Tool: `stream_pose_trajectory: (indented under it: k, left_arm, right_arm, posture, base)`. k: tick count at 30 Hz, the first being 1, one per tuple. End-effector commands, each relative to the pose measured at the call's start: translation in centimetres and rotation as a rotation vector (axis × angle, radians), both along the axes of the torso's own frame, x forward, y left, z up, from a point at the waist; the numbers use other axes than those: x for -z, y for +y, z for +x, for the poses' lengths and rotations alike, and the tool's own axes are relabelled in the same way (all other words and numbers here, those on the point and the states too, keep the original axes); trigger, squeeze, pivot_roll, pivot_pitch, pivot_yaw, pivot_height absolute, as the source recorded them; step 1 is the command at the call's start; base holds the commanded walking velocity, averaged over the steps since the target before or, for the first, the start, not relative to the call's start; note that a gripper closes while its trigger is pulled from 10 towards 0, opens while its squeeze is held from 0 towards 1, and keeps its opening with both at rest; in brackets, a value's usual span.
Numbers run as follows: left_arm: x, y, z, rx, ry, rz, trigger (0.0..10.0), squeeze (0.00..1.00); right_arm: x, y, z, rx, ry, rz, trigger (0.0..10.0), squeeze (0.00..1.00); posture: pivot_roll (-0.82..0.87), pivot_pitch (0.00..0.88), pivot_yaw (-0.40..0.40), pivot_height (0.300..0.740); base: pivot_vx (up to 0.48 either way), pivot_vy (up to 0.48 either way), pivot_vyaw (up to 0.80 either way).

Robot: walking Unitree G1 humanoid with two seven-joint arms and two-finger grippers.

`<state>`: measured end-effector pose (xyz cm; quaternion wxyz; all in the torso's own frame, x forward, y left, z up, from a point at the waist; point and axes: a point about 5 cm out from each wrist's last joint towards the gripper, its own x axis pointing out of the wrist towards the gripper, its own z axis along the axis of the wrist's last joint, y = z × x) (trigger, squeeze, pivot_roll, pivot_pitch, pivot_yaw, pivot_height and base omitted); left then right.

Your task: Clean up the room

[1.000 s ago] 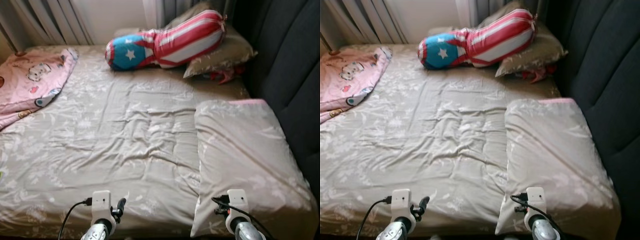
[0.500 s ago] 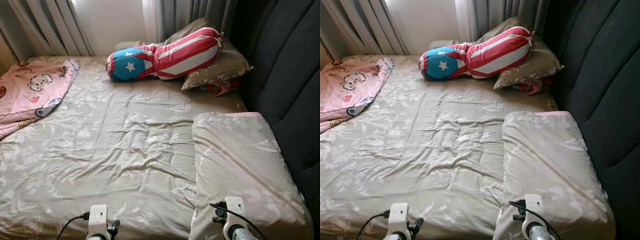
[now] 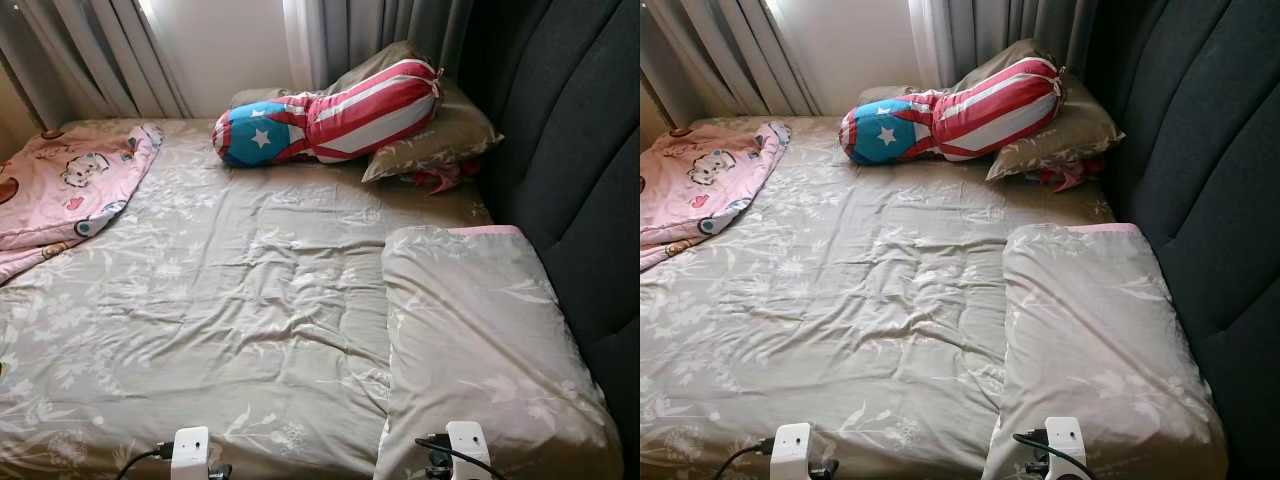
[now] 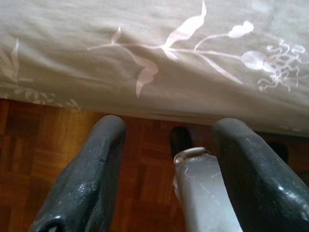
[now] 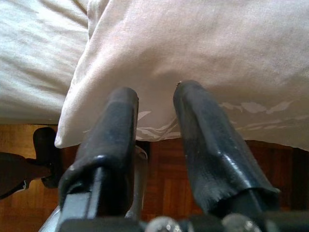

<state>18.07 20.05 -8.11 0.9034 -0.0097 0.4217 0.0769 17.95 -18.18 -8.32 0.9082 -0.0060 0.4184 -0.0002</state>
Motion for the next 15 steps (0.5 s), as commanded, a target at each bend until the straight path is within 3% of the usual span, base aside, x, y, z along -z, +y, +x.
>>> stream_pose_trajectory:
  k: [1, 7, 8, 10, 11, 15]
  left_arm:
    - [0.35, 0.37, -0.74, 0.004, 0.042, 0.02, 10.0, 0.0]
    - [0.44, 0.22, -0.84, 0.006, 0.05, 0.017, 10.0, 0.0]
    - [0.44, 0.22, -0.84, 0.006, 0.051, 0.017, 10.0, 0.0]
    - [0.46, 0.26, -0.88, 0.005, 0.053, 0.017, 10.0, 0.0]
    - [0.47, 0.3, -0.93, 0.004, 0.054, 0.016, 10.0, 0.0]
    - [0.54, 0.42, -1.12, -0.001, 0.059, 0.015, 10.0, 0.0]
  right_arm:
    - [0.11, 0.03, -0.19, 0.003, 0.009, -0.002, 10.0, 1.0]
    - [0.27, -0.11, -0.53, 0.008, 0.022, -0.011, 10.0, 1.0]
    - [0.28, -0.12, -0.56, 0.008, 0.023, -0.011, 10.0, 0.94]
    - [0.37, -0.17, -0.74, 0.005, 0.031, -0.017, 10.0, 0.94]
    - [0.4, -0.2, -0.82, 0.005, 0.035, -0.019, 10.0, 0.0]
    - [0.5, -0.4, -1.1, 0.008, 0.042, -0.022, 10.0, 0.0]
  posture:
    - [-0.18, 0.073, 0.027, 0.74]
    - [-0.19, 0.075, 0.032, 0.74]
    - [-0.19, 0.075, 0.032, 0.74]
    - [-0.19, 0.077, 0.031, 0.74]
    - [-0.19, 0.079, 0.029, 0.74]
    - [-0.19, 0.08, 0.027, 0.74]
  base:
    - [0.0, 0.0, 0.0]
    - [0.0, 0.0, 0.0]
    - [0.0, 0.0, 0.0]
    - [0.0, 0.0, 0.0]
    - [0.0, 0.0, 0.0]
    - [0.0, 0.0, 0.0]
